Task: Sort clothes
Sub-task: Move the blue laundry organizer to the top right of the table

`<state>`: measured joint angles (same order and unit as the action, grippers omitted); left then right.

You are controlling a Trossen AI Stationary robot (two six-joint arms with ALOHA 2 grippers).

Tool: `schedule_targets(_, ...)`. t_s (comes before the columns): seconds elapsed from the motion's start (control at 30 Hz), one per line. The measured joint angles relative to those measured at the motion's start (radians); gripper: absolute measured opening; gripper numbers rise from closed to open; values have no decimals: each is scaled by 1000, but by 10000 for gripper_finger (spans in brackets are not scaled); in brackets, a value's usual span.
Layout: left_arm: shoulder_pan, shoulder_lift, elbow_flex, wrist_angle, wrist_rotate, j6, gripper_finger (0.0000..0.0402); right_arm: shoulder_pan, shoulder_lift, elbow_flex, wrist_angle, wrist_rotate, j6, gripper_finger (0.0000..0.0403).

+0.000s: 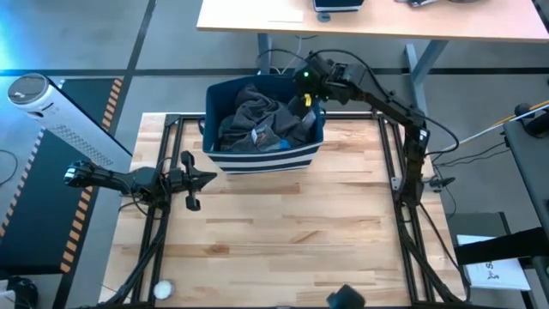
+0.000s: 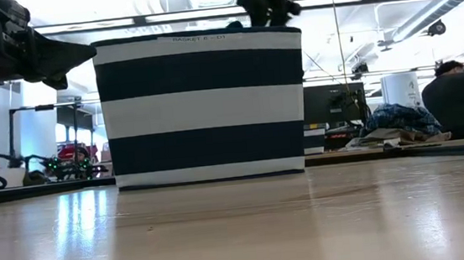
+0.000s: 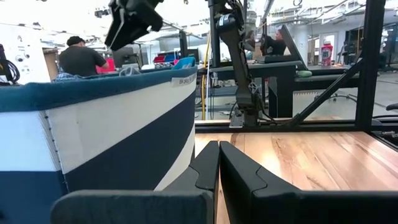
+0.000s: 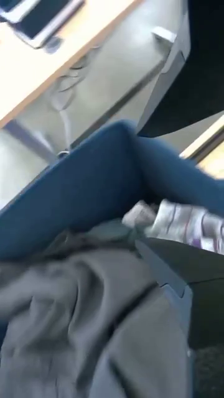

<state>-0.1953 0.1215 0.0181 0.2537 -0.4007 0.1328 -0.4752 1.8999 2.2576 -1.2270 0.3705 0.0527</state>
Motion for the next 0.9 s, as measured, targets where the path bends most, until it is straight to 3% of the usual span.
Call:
schedule_targets(0.17,0,1,0,0,0,0,0,-76,18,-12,-37,-59,29,260)
schedule_targets(0.37,0,1,0,1,0,0,0,-146,64,-20,-57,-214,55,245)
schedule_targets(0.67,0,1,0,0,0,0,0,-186,120,-28,-62,-205,89,248)
schedule_targets(0.9,0,1,0,0,0,-3,0,-184,79,-30,-112,-193,84,259)
